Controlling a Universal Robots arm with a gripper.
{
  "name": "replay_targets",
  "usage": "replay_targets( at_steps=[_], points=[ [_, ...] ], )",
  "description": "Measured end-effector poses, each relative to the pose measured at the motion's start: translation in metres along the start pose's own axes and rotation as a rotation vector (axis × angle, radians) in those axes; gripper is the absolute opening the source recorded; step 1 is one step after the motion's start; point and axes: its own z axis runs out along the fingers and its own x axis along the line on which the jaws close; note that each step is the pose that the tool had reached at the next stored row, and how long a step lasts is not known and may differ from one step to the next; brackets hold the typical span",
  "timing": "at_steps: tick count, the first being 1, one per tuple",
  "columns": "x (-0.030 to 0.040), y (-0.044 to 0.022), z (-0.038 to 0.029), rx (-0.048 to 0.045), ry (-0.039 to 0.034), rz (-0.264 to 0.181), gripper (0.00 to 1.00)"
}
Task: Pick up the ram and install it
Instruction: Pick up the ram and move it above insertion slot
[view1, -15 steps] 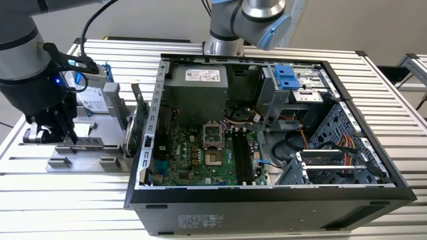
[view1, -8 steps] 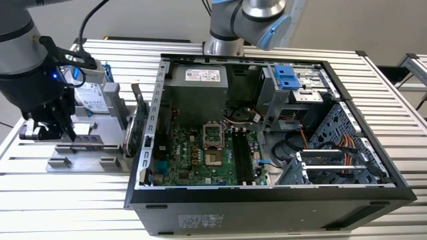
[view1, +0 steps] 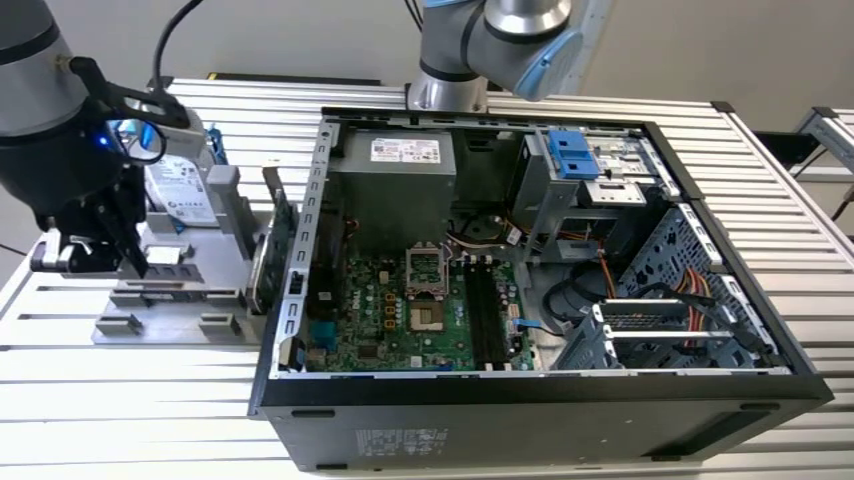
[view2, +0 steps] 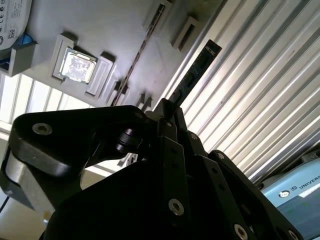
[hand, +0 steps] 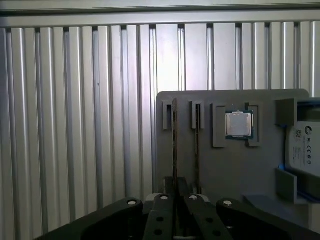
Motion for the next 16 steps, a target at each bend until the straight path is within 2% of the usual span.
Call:
replay_targets(
  at_steps=[16],
  points=[
    [0.0001,0.0005,-0.0156,-0.0001,0.0001,0.0,0.0]
  ],
)
